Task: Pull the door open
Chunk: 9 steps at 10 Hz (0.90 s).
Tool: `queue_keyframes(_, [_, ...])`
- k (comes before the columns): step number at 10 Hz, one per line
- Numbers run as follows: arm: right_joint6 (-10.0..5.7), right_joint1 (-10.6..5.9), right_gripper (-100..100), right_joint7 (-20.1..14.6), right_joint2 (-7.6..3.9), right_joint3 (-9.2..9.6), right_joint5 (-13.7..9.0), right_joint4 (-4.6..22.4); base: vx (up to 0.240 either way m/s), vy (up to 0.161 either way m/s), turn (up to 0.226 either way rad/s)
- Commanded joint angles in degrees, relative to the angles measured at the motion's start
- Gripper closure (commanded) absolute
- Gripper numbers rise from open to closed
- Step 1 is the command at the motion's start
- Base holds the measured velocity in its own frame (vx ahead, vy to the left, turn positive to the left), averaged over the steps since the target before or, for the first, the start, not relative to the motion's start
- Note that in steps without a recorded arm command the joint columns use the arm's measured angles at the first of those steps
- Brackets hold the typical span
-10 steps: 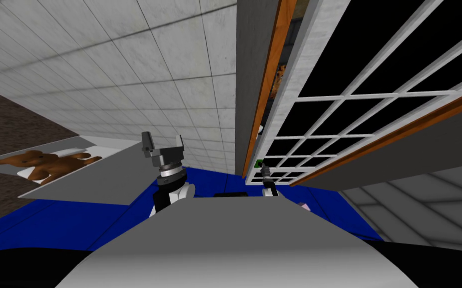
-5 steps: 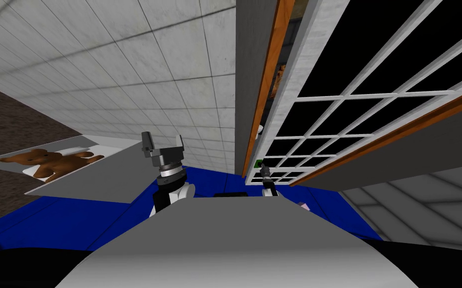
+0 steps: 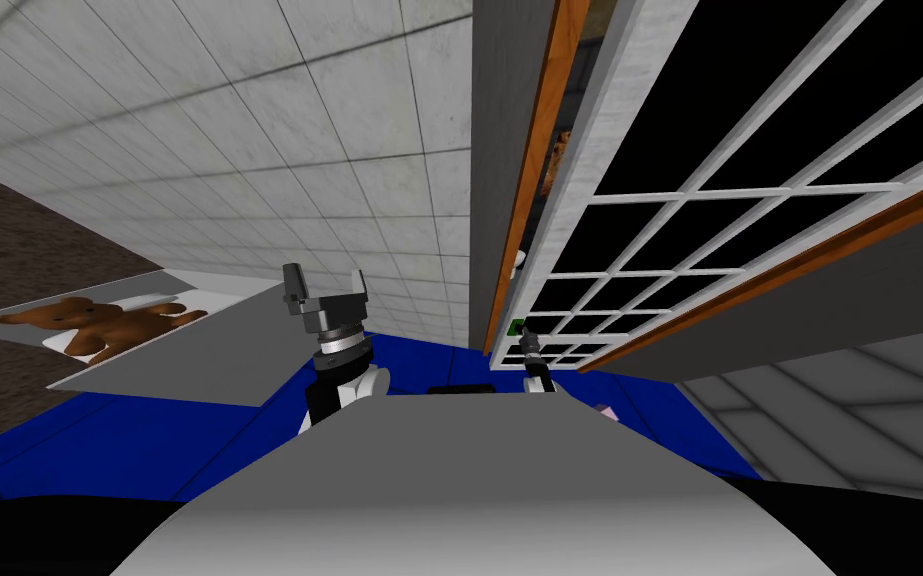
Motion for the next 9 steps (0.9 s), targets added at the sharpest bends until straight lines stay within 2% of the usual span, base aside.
queue_keyframes(1, [0.60, 0.67, 100, 0.35, 1.43, 1.26, 0.65, -2.86, 0.000, 0.000, 0.000])
queue_keyframes(2, [0.60, 0.67, 100, 0.35, 1.43, 1.26, 0.65, -3.72, -0.003, 0.008, -0.018])
queue_keyframes(3, [1.12, 0.45, 100, -1.49, -0.11, 0.24, -0.42, -1.32, -0.018, -0.026, 0.003])
queue_keyframes(4, [1.46, 0.72, -100, -2.45, -0.30, 0.21, -1.02, -1.22, -0.023, -0.033, 0.021])
queue_keyframes(9, [1.46, 0.89, -100, -9.81, -0.41, 1.62, -3.77, -1.62, -0.041, -0.015, 0.035])
